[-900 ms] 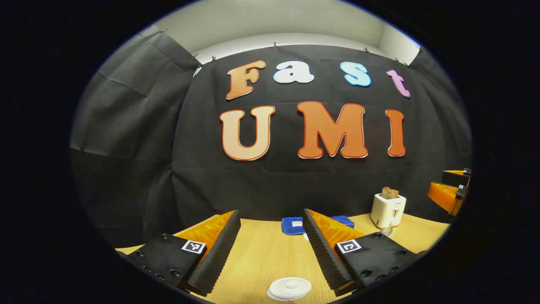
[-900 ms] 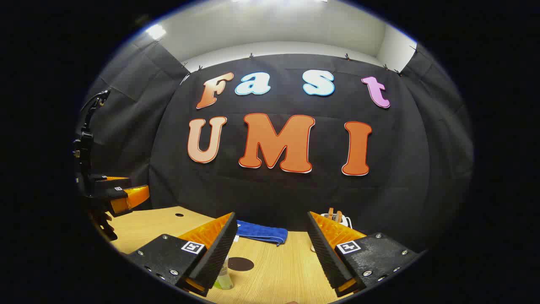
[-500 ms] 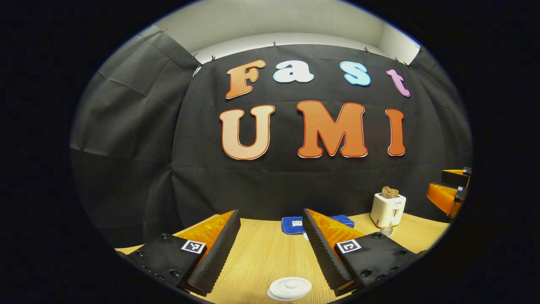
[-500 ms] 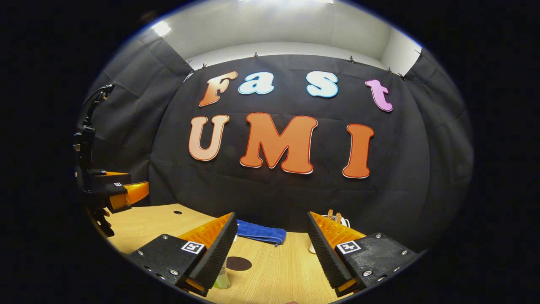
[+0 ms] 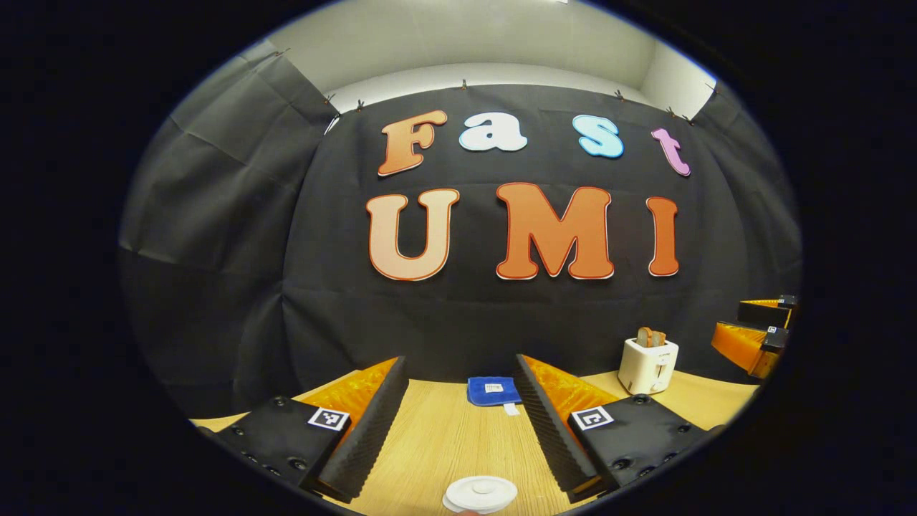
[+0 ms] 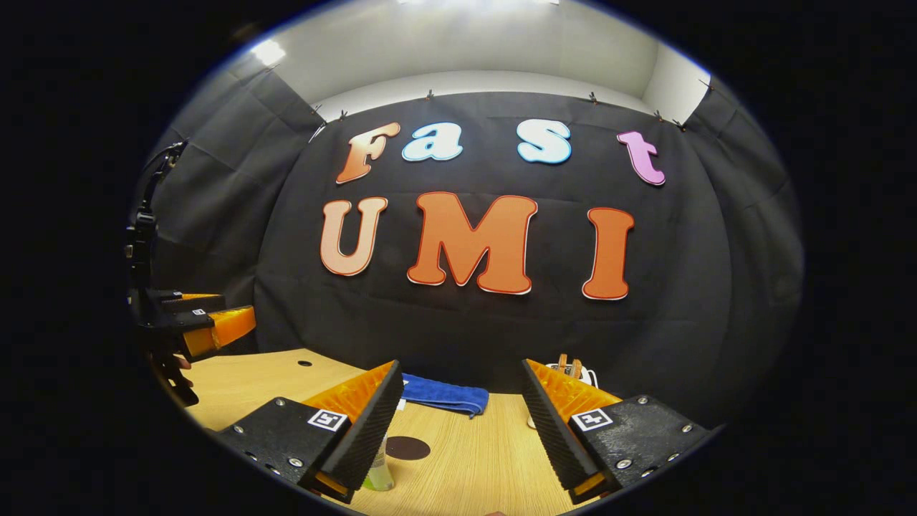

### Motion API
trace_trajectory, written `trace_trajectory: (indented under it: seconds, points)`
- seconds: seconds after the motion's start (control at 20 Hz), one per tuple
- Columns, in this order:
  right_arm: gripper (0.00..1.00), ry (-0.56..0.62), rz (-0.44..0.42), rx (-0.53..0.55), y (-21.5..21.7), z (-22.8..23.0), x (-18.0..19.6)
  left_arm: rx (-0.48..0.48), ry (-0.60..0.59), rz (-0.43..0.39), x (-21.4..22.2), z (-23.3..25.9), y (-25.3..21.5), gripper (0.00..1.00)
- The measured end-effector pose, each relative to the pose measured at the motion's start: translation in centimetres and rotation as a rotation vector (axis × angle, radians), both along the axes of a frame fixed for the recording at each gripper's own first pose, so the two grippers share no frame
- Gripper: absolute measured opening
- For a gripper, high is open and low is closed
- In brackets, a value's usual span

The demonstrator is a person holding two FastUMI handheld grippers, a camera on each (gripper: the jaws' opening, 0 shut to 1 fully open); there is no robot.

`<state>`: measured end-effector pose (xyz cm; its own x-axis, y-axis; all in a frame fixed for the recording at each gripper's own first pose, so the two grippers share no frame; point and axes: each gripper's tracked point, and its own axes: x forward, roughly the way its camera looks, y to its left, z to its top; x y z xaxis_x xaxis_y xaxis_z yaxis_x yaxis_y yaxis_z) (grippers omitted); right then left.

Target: Open the teacup lid with one hand, grasp the water bottle and pour water into the teacup with the other hand; after pouring, place the water bottle on the coaster and then close the teacup lid.

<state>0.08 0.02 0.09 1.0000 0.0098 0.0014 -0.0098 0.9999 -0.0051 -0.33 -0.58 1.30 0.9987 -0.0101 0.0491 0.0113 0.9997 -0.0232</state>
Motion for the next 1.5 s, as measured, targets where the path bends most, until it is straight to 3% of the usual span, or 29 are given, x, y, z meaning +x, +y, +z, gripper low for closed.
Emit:
trace_trajectory:
  seconds: [0.45,0.7,1.5]
  points:
    - [0.98,0.019,0.016,-0.001,0.4,-0.9,0.1,-0.013,0.025,-0.017,0.0,-1.4,-0.1,0.96]
    - [0.98,0.048,0.029,0.008,0.5,-2.8,-0.4,0.039,0.062,-0.008,0.0,-3.1,0.2,0.97]
    - [0.98,0.186,0.116,-0.003,3.0,-10.2,-0.7,0.058,0.268,-0.145,-0.6,-13.4,-2.3,0.94]
